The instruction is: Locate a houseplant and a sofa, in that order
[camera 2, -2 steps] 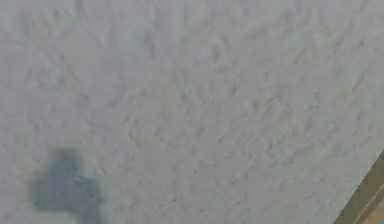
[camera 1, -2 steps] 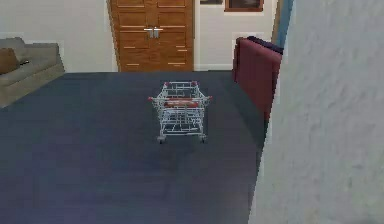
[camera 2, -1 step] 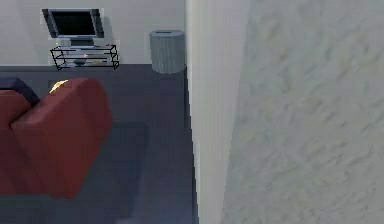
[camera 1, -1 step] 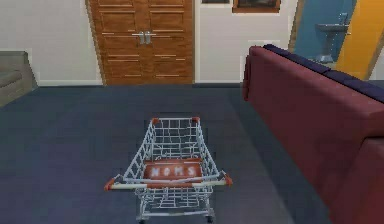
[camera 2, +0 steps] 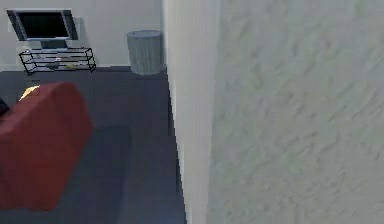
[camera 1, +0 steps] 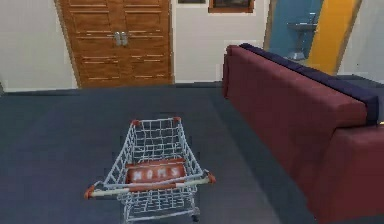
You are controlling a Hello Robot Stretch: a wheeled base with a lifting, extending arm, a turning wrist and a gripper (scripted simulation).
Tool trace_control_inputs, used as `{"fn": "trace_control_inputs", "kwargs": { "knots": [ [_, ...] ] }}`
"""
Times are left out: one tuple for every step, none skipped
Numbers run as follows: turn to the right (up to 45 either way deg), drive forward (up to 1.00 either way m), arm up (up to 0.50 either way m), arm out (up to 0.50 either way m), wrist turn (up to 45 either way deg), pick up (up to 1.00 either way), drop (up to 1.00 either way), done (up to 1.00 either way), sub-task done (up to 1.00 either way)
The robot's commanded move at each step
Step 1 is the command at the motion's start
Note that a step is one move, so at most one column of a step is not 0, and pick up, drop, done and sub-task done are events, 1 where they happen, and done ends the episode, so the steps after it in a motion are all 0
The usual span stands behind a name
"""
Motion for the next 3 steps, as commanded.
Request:
{"fn": "trace_control_inputs", "kwargs": {
  "knots": [
    [0.0,0.15,0.0,0.0,0.0,0.0,0.0,0.0,0.0],
    [45.0,0.0,0.0,0.0,0.0,0.0,0.0,0.0,0.0],
    [33.0,0.0,0.0,0.0,0.0,0.0,0.0,0.0,0.0]
  ]
}}
